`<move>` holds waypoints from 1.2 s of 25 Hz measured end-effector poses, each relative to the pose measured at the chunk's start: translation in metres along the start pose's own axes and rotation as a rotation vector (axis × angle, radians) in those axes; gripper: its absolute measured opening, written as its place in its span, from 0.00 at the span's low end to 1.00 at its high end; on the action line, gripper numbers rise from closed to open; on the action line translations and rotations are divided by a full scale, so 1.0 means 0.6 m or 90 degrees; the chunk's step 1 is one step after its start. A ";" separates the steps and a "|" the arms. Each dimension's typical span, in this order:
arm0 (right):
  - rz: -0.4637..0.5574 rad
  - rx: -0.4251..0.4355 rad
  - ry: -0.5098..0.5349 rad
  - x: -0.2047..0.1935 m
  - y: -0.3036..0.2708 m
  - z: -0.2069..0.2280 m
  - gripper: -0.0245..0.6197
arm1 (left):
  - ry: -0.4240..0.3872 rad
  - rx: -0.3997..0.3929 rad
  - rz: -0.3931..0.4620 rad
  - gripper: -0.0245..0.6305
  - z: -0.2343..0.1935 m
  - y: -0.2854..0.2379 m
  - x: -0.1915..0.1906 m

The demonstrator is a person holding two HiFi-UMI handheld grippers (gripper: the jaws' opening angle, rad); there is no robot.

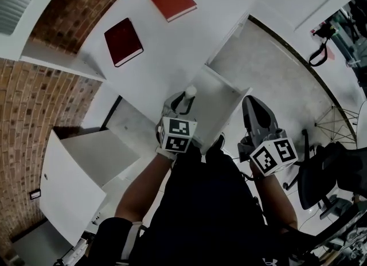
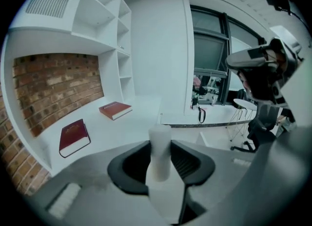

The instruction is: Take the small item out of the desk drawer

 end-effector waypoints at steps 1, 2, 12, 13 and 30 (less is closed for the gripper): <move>0.006 0.004 0.002 0.007 -0.001 -0.003 0.04 | 0.002 -0.001 0.012 0.25 0.001 0.010 0.013; 0.012 0.007 0.004 0.014 -0.001 -0.006 0.04 | 0.003 -0.003 0.022 0.25 0.003 0.021 0.025; 0.061 0.011 0.025 0.071 0.002 -0.011 0.04 | 0.015 -0.026 0.136 0.25 0.033 0.108 0.145; 0.068 0.006 0.029 0.077 0.004 -0.011 0.04 | 0.013 -0.027 0.149 0.25 0.034 0.117 0.156; 0.155 0.005 0.099 0.179 0.015 -0.046 0.04 | 0.016 -0.073 0.309 0.25 0.054 0.239 0.293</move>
Point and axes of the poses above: the fingertips, and each gripper's own axes: y backward along the fingers, z to its right, x out of its top, the point moved 5 cm from there along y, backward along the fingers, and after that the axes turned 10 degrees about y, right-handed, at the moved point
